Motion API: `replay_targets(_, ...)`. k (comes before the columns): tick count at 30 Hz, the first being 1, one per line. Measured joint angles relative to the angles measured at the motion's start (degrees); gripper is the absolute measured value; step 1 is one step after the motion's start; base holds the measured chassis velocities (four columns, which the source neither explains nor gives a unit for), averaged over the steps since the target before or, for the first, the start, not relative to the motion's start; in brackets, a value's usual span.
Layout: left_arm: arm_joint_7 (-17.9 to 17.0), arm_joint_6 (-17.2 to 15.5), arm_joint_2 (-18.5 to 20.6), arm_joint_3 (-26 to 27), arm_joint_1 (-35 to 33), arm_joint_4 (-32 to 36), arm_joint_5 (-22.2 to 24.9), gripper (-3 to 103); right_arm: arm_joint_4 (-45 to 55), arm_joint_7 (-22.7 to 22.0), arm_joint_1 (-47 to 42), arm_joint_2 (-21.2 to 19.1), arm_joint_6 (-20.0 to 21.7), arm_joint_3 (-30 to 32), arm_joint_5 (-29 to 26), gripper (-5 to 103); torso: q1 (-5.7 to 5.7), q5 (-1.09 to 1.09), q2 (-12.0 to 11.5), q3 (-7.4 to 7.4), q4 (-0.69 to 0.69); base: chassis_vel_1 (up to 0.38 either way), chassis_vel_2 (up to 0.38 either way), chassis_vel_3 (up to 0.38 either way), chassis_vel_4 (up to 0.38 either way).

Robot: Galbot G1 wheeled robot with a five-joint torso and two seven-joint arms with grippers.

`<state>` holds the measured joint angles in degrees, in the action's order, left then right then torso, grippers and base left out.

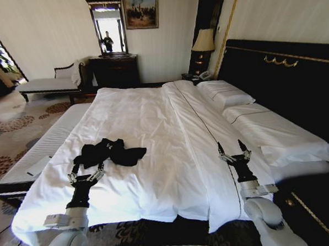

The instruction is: Fold the clothes on the bed.

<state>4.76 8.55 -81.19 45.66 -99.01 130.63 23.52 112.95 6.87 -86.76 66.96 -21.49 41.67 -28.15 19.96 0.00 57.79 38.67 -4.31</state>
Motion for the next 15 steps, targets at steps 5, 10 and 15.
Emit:
replay_targets(5,0.0,0.1,-0.07,-0.1,0.12,-0.35,-0.18,100,-0.26,0.78,-0.07,0.75,-0.07,-0.1,0.33,100,0.0,0.0,0.0,0.0,0.0,0.0,0.0,0.0,0.0)
replay_targets(10,0.02,0.16,-0.07,-0.11,0.39,-0.46,-0.07,100,-0.26,1.0,-0.11,1.02,-0.13,-0.2,0.49,100,0.0,0.0,0.0,0.0,0.0,0.0,0.0,0.0,0.0)
replay_targets(15,0.04,0.26,-0.06,-0.12,0.54,-0.69,-0.01,100,-0.36,1.0,-0.18,1.13,-0.18,-0.2,0.66,100,0.0,0.0,0.0,0.0,0.0,0.0,0.0,0.0,0.0)
